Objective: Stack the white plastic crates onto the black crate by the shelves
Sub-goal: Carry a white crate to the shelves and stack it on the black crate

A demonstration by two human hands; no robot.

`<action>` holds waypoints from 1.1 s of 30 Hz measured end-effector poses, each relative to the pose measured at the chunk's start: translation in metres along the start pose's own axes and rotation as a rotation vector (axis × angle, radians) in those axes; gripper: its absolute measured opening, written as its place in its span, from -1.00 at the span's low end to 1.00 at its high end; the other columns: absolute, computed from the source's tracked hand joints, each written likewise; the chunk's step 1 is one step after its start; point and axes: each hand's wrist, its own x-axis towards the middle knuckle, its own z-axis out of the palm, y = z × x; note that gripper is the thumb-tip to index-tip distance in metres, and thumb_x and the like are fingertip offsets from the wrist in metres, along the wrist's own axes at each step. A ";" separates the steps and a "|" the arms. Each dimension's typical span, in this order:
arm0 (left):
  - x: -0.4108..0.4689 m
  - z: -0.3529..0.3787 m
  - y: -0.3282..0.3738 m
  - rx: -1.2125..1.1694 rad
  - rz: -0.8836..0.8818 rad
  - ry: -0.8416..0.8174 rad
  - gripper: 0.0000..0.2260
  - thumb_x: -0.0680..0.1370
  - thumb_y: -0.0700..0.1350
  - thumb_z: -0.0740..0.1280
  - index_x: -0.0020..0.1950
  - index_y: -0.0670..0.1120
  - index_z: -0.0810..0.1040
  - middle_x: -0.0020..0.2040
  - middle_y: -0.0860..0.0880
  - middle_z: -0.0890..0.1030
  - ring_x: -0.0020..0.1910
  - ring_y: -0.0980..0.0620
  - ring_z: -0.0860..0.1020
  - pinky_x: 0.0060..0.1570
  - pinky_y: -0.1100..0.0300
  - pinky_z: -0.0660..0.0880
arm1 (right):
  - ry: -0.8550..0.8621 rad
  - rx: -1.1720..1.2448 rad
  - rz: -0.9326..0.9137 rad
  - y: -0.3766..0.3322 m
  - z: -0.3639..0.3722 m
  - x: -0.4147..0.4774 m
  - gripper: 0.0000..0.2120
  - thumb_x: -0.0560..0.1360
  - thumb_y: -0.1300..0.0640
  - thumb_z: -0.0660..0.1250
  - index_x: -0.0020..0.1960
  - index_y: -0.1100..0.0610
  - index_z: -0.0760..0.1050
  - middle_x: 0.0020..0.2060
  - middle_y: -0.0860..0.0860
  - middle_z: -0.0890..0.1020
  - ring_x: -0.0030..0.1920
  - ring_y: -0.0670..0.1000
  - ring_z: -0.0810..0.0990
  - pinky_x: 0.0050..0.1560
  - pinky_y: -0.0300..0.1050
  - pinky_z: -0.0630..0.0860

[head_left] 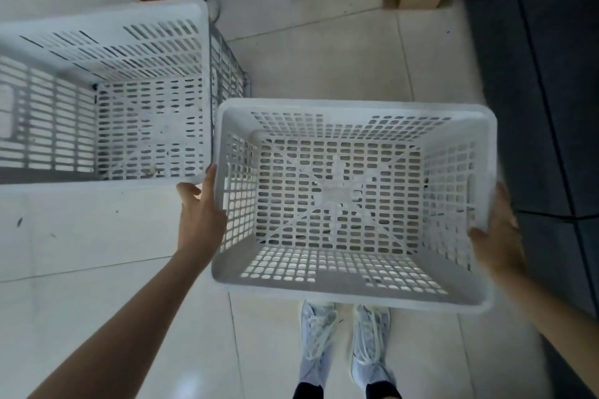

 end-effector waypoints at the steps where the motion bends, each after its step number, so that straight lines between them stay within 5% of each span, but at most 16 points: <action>1: 0.000 0.003 0.001 0.017 -0.019 -0.020 -0.30 0.48 -0.38 0.23 0.53 0.01 0.05 0.05 -0.24 0.34 -0.32 -0.12 0.37 -0.25 -0.03 0.45 | 0.008 0.009 -0.011 0.000 0.001 0.000 -0.31 0.53 0.43 0.12 0.54 0.07 -0.06 0.45 0.20 0.27 0.34 0.31 0.35 0.27 0.17 0.34; 5: 0.006 0.013 0.000 0.080 -0.039 -0.096 -0.19 0.47 -0.38 0.20 0.54 0.06 -0.17 -0.29 -0.18 0.50 -0.50 -0.04 0.36 -0.40 0.06 0.32 | 0.062 0.014 -0.018 0.001 0.006 0.000 -0.33 0.55 0.37 0.16 0.46 -0.12 -0.05 0.42 0.22 0.32 0.32 0.35 0.37 0.27 0.25 0.32; 9: 0.013 0.018 -0.002 -0.067 -0.064 -0.086 -0.19 0.46 -0.43 0.16 0.54 0.08 -0.15 -0.23 -0.22 0.56 -0.47 -0.09 0.44 -0.47 0.00 0.43 | 0.034 0.057 -0.007 0.011 0.008 0.008 -0.20 0.47 0.48 0.20 0.39 -0.20 -0.06 0.47 0.11 0.26 0.40 0.26 0.30 0.36 0.19 0.23; 13: 0.005 0.011 0.001 -0.115 -0.047 -0.071 -0.20 0.43 -0.45 0.15 0.55 0.06 -0.07 -0.22 -0.25 0.58 -0.49 -0.03 0.39 -0.52 0.14 0.28 | 0.048 0.168 0.058 0.012 0.003 0.005 -0.26 0.50 0.44 0.19 0.43 -0.22 0.04 0.44 0.01 0.32 0.34 0.04 0.36 0.33 -0.10 0.23; 15: -0.002 0.005 0.002 -0.097 -0.056 -0.085 -0.19 0.43 -0.44 0.14 0.55 0.07 -0.08 -0.14 -0.29 0.62 -0.50 0.00 0.36 -0.52 0.18 0.22 | 0.090 0.163 0.089 0.013 -0.001 -0.006 -0.26 0.51 0.37 0.20 0.37 -0.36 0.08 0.39 0.04 0.40 0.25 0.05 0.46 0.33 -0.06 0.31; 17: -0.011 0.000 -0.001 -0.089 -0.042 -0.087 -0.19 0.43 -0.44 0.13 0.55 0.08 -0.07 0.03 -0.29 0.62 -0.50 -0.02 0.38 -0.50 0.18 0.22 | 0.116 0.146 0.123 0.022 -0.006 -0.015 -0.26 0.51 0.31 0.21 0.24 -0.53 0.12 0.27 0.12 0.54 0.05 0.14 0.60 0.08 -0.26 0.53; 20: -0.028 -0.010 -0.002 -0.085 -0.032 -0.118 -0.22 0.45 -0.40 0.14 0.54 0.12 -0.06 -0.01 -0.29 0.64 -0.40 -0.10 0.44 -0.35 0.13 0.31 | 0.087 0.166 0.169 0.038 -0.018 -0.032 -0.28 0.50 0.31 0.23 0.36 -0.43 0.17 0.08 0.19 0.63 -0.23 -0.05 0.62 -0.31 -0.63 0.39; 22: -0.043 -0.018 -0.001 -0.100 -0.043 -0.143 -0.25 0.48 -0.37 0.16 0.53 0.14 -0.06 -0.09 -0.28 0.65 -0.35 -0.09 0.44 -0.31 0.12 0.33 | 0.106 0.184 0.172 0.027 -0.035 -0.051 -0.34 0.51 0.33 0.23 0.42 -0.26 0.21 0.12 0.15 0.60 -0.19 -0.19 0.62 -0.06 -0.55 0.43; 25: -0.063 -0.039 0.006 -0.126 -0.059 -0.177 -0.24 0.49 -0.32 0.19 0.52 0.20 -0.09 -0.07 -0.25 0.66 -0.32 -0.09 0.47 -0.27 0.11 0.39 | 0.106 0.208 0.176 0.014 -0.064 -0.085 -0.33 0.50 0.35 0.24 0.38 -0.30 0.23 0.31 0.14 0.49 0.23 0.14 0.50 0.34 0.02 0.30; 27: -0.073 -0.058 0.011 -0.129 -0.046 -0.214 -0.21 0.48 -0.29 0.22 0.49 0.23 -0.16 -0.07 -0.24 0.66 -0.31 -0.13 0.51 -0.25 0.12 0.42 | 0.065 0.198 0.222 0.022 -0.088 -0.101 -0.39 0.46 0.19 0.37 0.18 -0.50 0.31 0.15 0.21 0.57 0.15 0.25 0.52 0.24 0.16 0.41; 28: -0.078 -0.069 0.012 -0.131 -0.030 -0.223 -0.20 0.48 -0.27 0.23 0.48 0.24 -0.18 -0.07 -0.24 0.67 -0.29 -0.16 0.54 -0.24 0.09 0.45 | 0.025 0.200 0.254 0.039 -0.095 -0.100 -0.49 0.33 -0.06 0.48 0.09 -0.53 0.35 -0.01 0.23 0.59 0.05 0.30 0.55 0.06 0.17 0.51; 30: -0.085 -0.098 0.018 -0.132 0.009 -0.219 -0.21 0.48 -0.21 0.29 0.50 0.24 -0.13 -0.07 -0.22 0.68 -0.23 -0.20 0.61 -0.18 0.03 0.52 | 0.007 0.286 0.284 0.082 -0.107 -0.091 -0.30 -0.09 -0.41 0.48 0.05 -0.46 0.43 -0.02 0.22 0.59 0.21 0.33 0.49 -0.05 0.05 0.53; 31: -0.089 -0.116 0.022 -0.140 0.024 -0.206 -0.22 0.47 -0.18 0.32 0.51 0.23 -0.07 -0.09 -0.21 0.68 -0.20 -0.20 0.62 -0.16 0.02 0.53 | 0.023 0.331 0.259 0.098 -0.113 -0.086 -0.22 -0.17 -0.43 0.46 0.06 -0.42 0.46 0.05 0.21 0.59 0.27 0.13 0.50 -0.02 -0.07 0.53; 33: -0.100 -0.158 0.036 -0.152 0.045 -0.159 -0.22 0.44 -0.19 0.34 0.52 0.21 0.02 -0.14 -0.21 0.67 -0.20 -0.20 0.62 -0.18 0.03 0.52 | 0.025 0.372 0.131 0.064 -0.141 -0.104 -0.23 -0.07 -0.53 0.33 0.14 -0.41 0.44 -0.02 0.04 0.66 -0.17 -0.27 0.64 -0.30 -0.27 0.56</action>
